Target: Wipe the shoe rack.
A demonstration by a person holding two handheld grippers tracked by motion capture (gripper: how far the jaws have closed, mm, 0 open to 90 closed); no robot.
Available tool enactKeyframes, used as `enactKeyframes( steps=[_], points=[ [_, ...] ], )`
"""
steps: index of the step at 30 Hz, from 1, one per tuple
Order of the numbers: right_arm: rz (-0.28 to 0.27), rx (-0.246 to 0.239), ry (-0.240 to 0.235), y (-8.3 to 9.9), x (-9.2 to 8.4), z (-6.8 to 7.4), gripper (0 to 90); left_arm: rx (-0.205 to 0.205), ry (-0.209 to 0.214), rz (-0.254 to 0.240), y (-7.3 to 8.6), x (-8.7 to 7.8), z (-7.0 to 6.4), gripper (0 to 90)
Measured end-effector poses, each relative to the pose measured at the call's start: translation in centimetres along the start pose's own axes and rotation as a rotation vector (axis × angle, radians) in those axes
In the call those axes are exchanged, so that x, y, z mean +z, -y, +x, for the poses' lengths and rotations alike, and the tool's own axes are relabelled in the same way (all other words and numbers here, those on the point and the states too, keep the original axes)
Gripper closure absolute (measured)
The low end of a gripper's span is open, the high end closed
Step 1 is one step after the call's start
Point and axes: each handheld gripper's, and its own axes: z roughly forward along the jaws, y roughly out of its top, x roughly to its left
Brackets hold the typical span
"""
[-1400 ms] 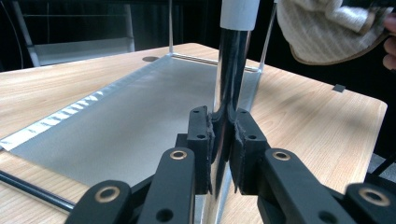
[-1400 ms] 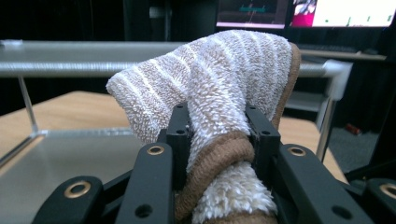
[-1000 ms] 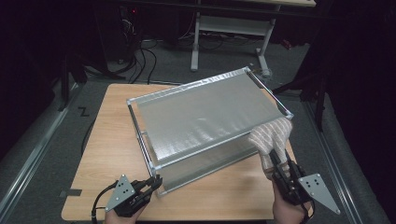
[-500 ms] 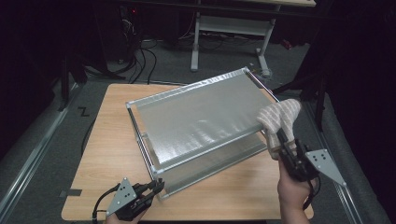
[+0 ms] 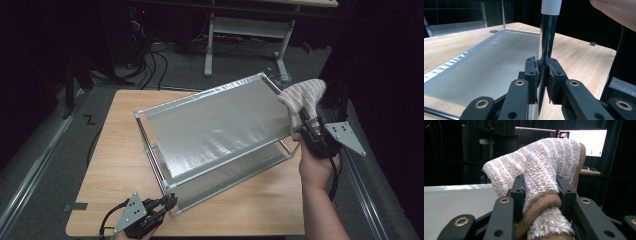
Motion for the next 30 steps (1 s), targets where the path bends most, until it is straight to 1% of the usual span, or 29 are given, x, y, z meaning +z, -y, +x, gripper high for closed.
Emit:
enactKeyframes(
  steps=[1, 3, 4, 5, 6, 7, 8, 9, 11, 13, 15, 16, 18, 21, 24, 28, 30],
  points=[
    [0.002, -0.004, 0.001, -0.1, 0.3, 0.0, 65.3, -0.002, 0.001, -0.002, 0.0, 0.0, 0.0, 79.7],
    [0.035, 0.013, -0.008, 0.2, 1.1, -0.1, 64.7, 0.000, 0.003, -0.002, 0.0, 0.0, 0.0, 79.7],
    [0.060, 0.017, -0.016, 0.6, 1.6, 0.0, 64.2, 0.000, 0.004, -0.002, 0.0, 0.0, -0.1, 79.7],
    [0.060, 0.017, -0.016, 0.6, 1.6, 0.0, 64.2, 0.000, 0.004, -0.002, 0.0, 0.0, -0.1, 79.7],
    [0.105, 0.000, -0.010, 1.5, 2.4, 0.3, 63.3, 0.001, 0.005, -0.002, 0.0, 0.1, -0.1, 79.7],
    [0.105, 0.000, -0.010, 1.5, 2.4, 0.3, 63.3, 0.001, 0.005, -0.002, 0.0, 0.1, -0.1, 79.7],
    [0.129, 0.001, -0.016, 2.0, 2.9, 0.5, 62.2, 0.001, 0.004, -0.002, 0.0, 0.0, -0.1, 79.7],
    [0.134, 0.004, -0.015, 2.2, 3.0, 0.5, 61.6, 0.002, 0.004, -0.002, 0.0, 0.0, -0.1, 79.7],
    [0.138, 0.012, -0.021, 2.5, 3.2, 0.5, 59.4, 0.001, 0.005, -0.002, 0.0, 0.1, -0.1, 79.7],
    [0.138, 0.008, -0.020, 2.5, 3.3, 0.5, 56.7, 0.003, 0.005, -0.003, 0.0, 0.1, -0.1, 79.7],
    [0.141, 0.009, -0.019, 2.4, 3.4, 0.5, 52.3, 0.003, 0.005, -0.003, 0.0, 0.1, -0.1, 79.7],
    [0.142, 0.004, -0.018, 2.3, 3.4, 0.5, 48.6, 0.003, 0.005, -0.003, 0.0, 0.1, -0.1, 79.7],
    [0.133, -0.008, -0.011, 2.1, 3.2, 0.6, 44.3, 0.004, 0.005, -0.003, 0.1, 0.1, -0.1, 79.7],
    [0.113, -0.020, -0.008, 1.8, 2.7, 0.7, 40.9, 0.002, 0.006, -0.004, 0.1, 0.1, -0.1, 79.7],
    [0.095, -0.021, -0.022, 1.7, 2.2, 0.8, 39.9, 0.000, 0.006, -0.006, 0.1, 0.1, -0.1, 79.7],
    [0.117, -0.016, -0.022, 2.1, 2.5, 0.8, 41.5, 0.001, 0.004, -0.004, 0.1, 0.1, -0.1, 79.7],
    [0.128, 0.001, -0.026, 2.3, 2.8, 0.6, 43.0, 0.001, 0.003, -0.004, 0.1, 0.1, -0.1, 79.7]
  ],
)
